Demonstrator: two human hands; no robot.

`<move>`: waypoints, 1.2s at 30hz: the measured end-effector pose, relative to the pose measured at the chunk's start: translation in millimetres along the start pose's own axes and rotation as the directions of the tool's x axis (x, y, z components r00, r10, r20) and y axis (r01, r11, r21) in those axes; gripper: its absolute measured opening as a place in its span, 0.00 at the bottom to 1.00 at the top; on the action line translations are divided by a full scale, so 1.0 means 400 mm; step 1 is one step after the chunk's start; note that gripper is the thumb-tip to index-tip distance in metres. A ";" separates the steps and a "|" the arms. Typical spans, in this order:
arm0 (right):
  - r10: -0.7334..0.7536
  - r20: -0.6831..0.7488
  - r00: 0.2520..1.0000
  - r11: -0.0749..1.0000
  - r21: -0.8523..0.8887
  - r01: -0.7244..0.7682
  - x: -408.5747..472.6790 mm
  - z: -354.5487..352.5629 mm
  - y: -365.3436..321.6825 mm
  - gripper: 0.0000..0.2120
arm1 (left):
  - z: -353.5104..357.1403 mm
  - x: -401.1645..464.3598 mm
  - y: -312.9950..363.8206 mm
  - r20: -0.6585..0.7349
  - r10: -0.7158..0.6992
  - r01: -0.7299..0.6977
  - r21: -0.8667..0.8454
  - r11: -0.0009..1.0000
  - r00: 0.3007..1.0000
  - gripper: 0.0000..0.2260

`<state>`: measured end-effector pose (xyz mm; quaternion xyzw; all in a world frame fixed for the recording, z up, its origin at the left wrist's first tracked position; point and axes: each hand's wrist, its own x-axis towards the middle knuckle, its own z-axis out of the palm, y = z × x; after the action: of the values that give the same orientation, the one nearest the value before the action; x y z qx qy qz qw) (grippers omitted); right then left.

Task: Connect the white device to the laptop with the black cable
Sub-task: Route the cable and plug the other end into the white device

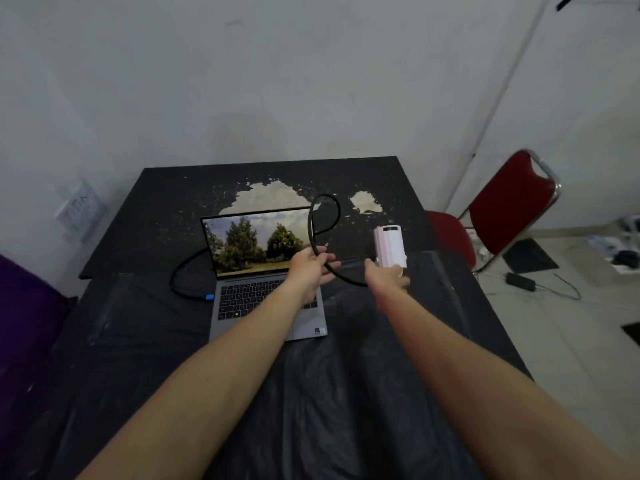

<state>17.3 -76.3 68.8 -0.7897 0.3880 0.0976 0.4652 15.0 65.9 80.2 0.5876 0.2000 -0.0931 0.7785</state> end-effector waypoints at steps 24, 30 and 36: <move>-0.300 0.344 0.890 0.940 0.264 0.215 0.401 -0.160 0.204 0.12 | 0.275 0.197 -0.155 0.023 -0.349 0.268 0.595 0.758 0.937 0.11; -0.223 0.453 0.863 0.933 0.355 0.054 0.478 -0.110 0.205 0.09 | 0.342 0.361 -0.197 -0.053 -0.173 0.174 0.535 0.827 0.984 0.25; -0.245 0.476 0.845 0.927 0.369 0.061 0.549 -0.060 0.224 0.10 | 0.408 0.476 -0.245 -0.055 -0.113 0.125 0.477 0.870 0.992 0.34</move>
<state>98.4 -234.2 -90.1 -0.6712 0.1952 0.1982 0.6871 182.8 -100.9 -48.4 0.7496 0.2162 -0.1801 0.5990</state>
